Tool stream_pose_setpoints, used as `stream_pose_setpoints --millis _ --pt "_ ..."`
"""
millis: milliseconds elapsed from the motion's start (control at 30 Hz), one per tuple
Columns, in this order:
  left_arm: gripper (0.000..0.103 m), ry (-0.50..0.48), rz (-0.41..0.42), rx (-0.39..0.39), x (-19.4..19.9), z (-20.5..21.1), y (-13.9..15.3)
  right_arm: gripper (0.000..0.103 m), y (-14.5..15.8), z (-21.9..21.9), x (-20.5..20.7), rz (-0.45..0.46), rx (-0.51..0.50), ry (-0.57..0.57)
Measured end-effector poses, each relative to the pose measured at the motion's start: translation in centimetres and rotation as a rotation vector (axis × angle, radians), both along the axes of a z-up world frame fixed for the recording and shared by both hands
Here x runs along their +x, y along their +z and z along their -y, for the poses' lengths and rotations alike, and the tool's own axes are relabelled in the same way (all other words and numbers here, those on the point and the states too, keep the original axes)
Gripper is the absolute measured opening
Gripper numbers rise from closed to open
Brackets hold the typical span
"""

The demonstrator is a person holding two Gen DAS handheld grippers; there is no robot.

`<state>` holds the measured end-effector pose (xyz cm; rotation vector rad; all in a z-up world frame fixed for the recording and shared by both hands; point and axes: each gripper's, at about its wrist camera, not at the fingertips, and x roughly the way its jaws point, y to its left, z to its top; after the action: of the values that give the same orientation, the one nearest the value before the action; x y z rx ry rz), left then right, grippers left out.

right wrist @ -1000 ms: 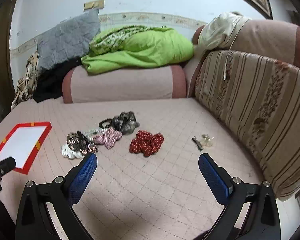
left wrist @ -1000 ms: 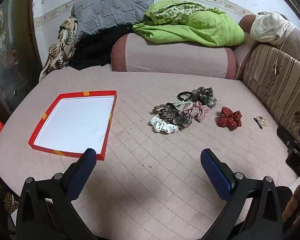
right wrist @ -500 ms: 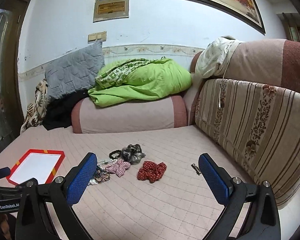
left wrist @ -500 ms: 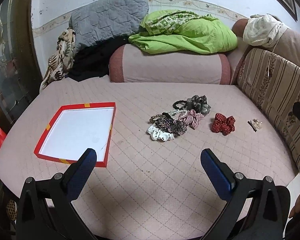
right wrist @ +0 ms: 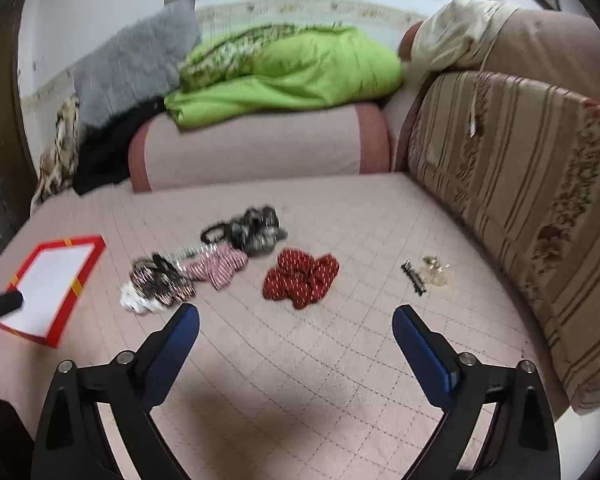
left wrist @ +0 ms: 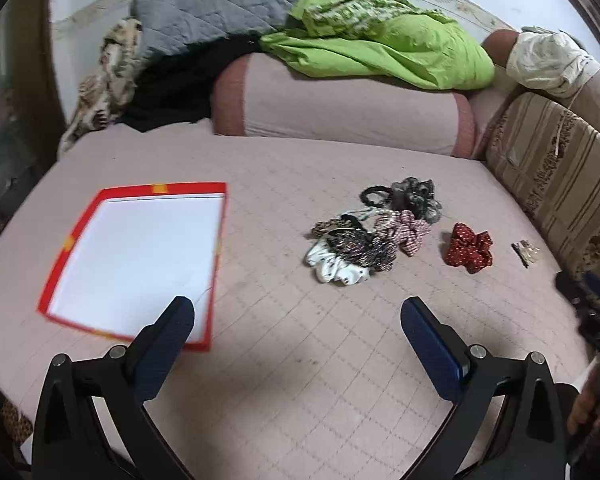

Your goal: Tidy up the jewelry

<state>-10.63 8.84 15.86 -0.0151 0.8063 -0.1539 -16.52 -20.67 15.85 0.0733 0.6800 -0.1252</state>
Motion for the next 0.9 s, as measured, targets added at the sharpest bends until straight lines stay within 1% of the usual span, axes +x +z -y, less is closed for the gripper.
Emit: stream_pose_setpoints --millis 67,133,200,267,333,433,500,600,833,867,900 --pt "0.094 -0.046 -0.016 -0.015 1.5 0.6 -0.4 0.092 -1.3 0.5 1.5 -0.036 0.007 0.021" --pt "0.081 -0.088 -0.038 -0.037 2.8 1.4 -0.9 0.087 -2.2 0.9 2.8 -0.060 0.017 0.037" --pt "0.076 -0.129 -0.079 -0.065 4.5 2.5 -1.9 0.082 -3.2 1.3 4.4 -0.086 0.033 0.048" --pt "0.076 -0.155 -0.115 -0.097 6.4 3.7 -3.1 0.080 -4.1 2.0 6.3 -0.106 0.060 0.056" --pt "0.076 -0.177 -0.141 -0.107 8.0 4.9 -4.3 0.079 -4.8 2.4 7.8 -0.113 0.080 0.060" --pt "0.076 -0.192 -0.193 -0.140 10.5 6.2 -6.2 0.076 -6.1 3.2 10.2 -0.130 0.120 0.058" --pt "0.076 -0.192 -0.229 -0.164 12.1 6.9 -7.4 0.076 -6.9 3.7 11.7 -0.146 0.132 0.040" --pt "0.076 -0.193 -0.259 -0.184 13.7 7.7 -8.8 0.076 -8.1 4.3 13.5 -0.170 0.145 0.016" --pt "0.076 -0.205 -0.261 -0.141 16.0 9.7 -10.3 0.076 -10.7 5.4 16.3 -0.221 0.169 -0.034" --pt "0.076 -0.201 -0.256 -0.129 16.1 9.9 -10.4 0.070 -10.9 5.5 16.5 -0.225 0.174 -0.036" --pt "0.066 -0.197 -0.251 -0.117 16.1 10.0 -10.6 0.065 -11.1 5.4 16.7 -0.233 0.176 -0.037"
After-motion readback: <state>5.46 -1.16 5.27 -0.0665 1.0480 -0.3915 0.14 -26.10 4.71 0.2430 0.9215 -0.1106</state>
